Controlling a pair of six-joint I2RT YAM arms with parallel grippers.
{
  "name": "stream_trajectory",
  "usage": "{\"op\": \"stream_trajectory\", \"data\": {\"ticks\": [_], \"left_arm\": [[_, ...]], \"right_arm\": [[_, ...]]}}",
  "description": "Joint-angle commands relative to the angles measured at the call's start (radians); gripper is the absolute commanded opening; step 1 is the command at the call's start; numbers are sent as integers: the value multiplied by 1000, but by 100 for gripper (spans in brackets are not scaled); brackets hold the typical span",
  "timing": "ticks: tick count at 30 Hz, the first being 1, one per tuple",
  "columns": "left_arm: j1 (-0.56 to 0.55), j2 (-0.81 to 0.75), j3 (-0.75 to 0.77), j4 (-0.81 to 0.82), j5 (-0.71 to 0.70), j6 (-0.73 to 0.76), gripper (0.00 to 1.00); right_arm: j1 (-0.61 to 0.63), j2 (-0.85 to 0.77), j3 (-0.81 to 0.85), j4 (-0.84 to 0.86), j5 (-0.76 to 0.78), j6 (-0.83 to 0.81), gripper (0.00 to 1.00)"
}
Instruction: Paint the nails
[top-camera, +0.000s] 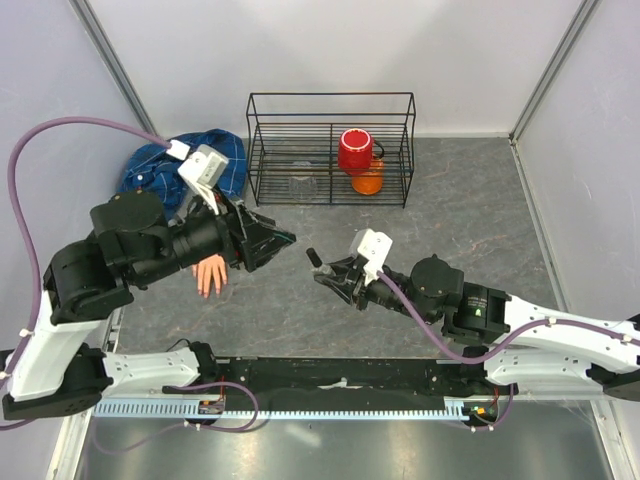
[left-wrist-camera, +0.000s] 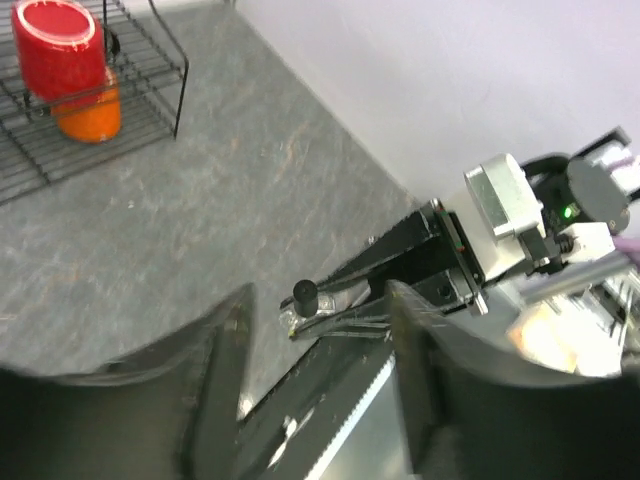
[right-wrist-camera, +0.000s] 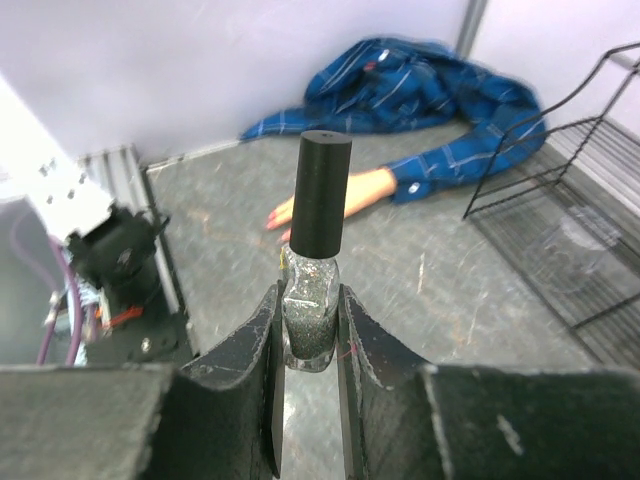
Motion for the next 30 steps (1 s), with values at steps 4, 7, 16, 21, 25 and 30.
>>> {"op": "stream_trajectory", "data": {"ticks": [4,7,16,21,25,30], "left_arm": [[-3,130,92,-278,182,10,73],[-2,140,104,-300,182,16,73],[-2,205,106,-331,242,33,67],[-2,225,95,-326,253,36,61],[-3,229,89,-327,248,42,59],[-3,234,72,-327,250,45,54]], "right_arm": [[-2,17,73,-108,-99,-34,0],[-3,17,85,-127,-107,-49,0],[-2,22,90,-136,-147,-68,0],[-3,14,87,-138,-141,-77,0],[-2,10,82,-139,-139,-80,0],[-3,8,79,-136,-136,-82,0]]}}
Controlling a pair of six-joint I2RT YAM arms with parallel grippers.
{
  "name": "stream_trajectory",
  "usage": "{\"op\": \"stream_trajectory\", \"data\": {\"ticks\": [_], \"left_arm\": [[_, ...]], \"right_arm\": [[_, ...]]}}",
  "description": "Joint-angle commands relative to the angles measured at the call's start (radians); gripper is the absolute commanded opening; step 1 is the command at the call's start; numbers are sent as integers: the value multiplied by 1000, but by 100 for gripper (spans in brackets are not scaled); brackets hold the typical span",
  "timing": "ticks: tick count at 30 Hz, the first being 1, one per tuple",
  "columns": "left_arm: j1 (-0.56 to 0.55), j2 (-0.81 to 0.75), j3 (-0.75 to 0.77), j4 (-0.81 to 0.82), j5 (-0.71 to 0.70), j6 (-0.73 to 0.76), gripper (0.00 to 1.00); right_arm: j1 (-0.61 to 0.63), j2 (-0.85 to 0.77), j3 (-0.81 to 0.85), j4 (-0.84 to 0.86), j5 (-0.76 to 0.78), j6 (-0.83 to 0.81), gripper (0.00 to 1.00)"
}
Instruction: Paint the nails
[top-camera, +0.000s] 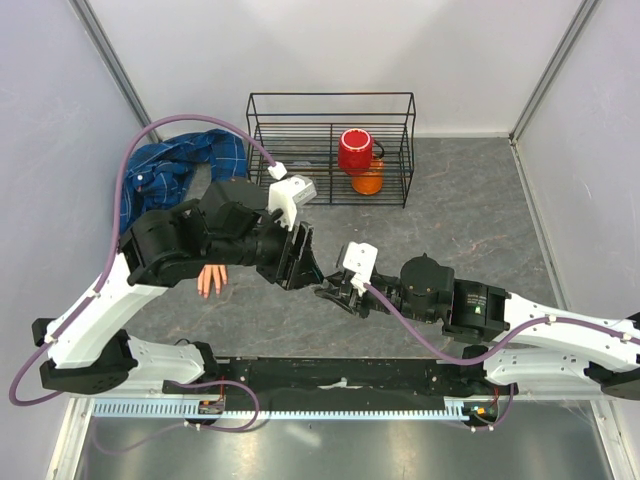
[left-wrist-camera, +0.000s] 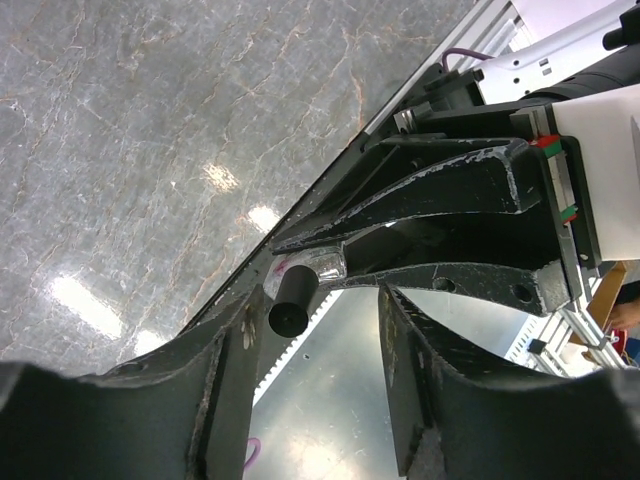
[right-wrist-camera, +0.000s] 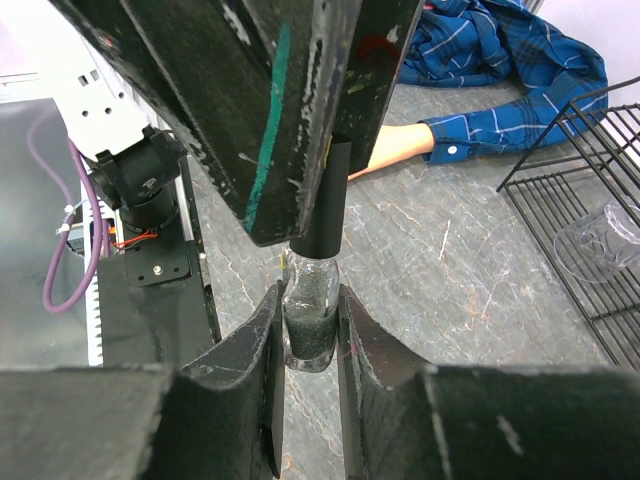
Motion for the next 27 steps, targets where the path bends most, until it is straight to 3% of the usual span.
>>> {"op": "stream_trajectory", "data": {"ticks": [1,9,20,27], "left_arm": [[-2,-3,-11,2,18,39,51],[1,-4,-29,0,34,53,38],[21,-12,-29,2,29,72,4],[31,-1,-1,-29,6,62,2]], "right_arm": [[-3,-15,38,32,-3,-17,0],[-3,-34,28,38,6,-19,0],[-3,-35,13,39,-6,-17,0],[-3,-17,15,27,6,-20,0]]}}
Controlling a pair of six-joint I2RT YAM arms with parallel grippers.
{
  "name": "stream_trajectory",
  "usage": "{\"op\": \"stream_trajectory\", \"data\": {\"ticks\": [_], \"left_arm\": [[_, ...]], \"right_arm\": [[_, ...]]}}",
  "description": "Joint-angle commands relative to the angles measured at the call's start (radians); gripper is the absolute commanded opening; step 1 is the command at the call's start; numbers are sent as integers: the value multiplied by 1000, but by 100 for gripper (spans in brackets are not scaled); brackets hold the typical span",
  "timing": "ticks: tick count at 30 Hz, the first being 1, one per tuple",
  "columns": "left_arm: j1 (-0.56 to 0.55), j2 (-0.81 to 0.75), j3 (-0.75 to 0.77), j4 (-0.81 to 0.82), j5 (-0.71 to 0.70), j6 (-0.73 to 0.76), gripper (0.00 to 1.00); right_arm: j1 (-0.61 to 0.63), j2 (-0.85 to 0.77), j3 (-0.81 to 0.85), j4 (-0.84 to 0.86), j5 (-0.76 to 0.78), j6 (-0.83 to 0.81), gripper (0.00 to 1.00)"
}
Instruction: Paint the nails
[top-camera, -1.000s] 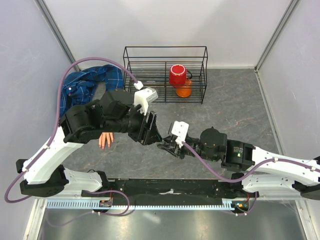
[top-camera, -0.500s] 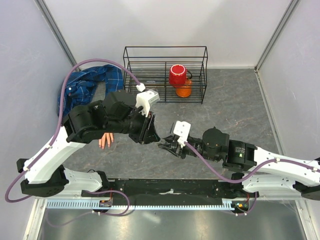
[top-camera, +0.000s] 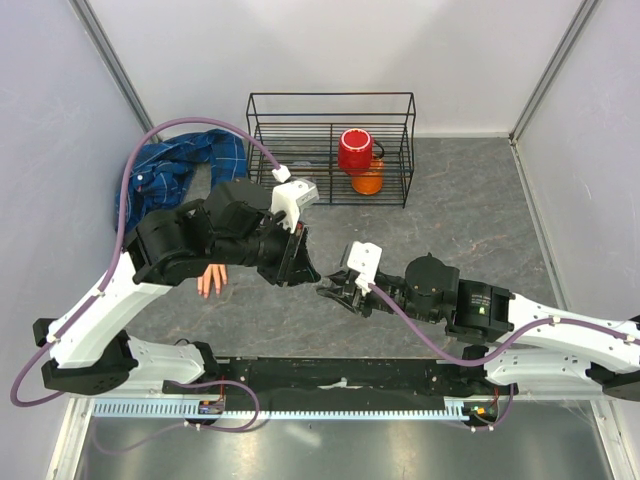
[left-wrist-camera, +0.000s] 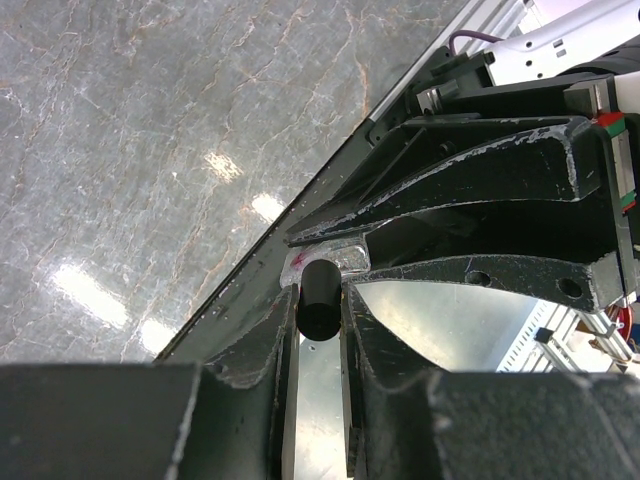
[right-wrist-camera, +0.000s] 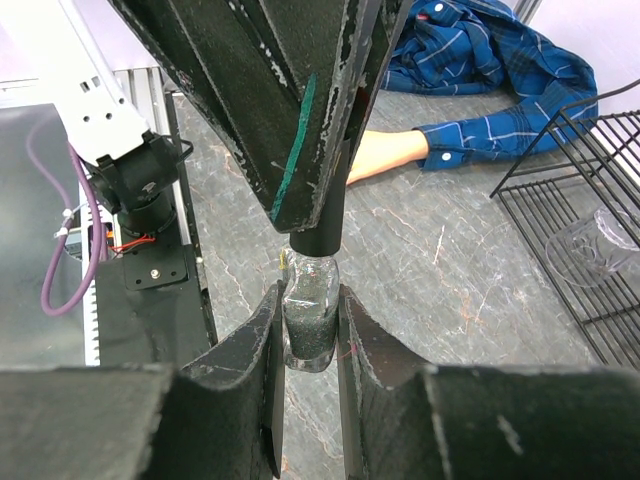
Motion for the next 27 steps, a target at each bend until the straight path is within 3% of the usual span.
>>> {"op": "stream_trajectory", "data": {"ticks": [1,9,27], "left_arm": [[12,6,39,-44,-33,21,2],[15,68,82,-124,-80,-68,2],[31,16,98,-88,-111,-87,2]], "right_arm": [[-2,7,19,25,16,-7,0],[-2,42,35,39,88,12,0],[-1,7,-10,91,82,15,0]]}}
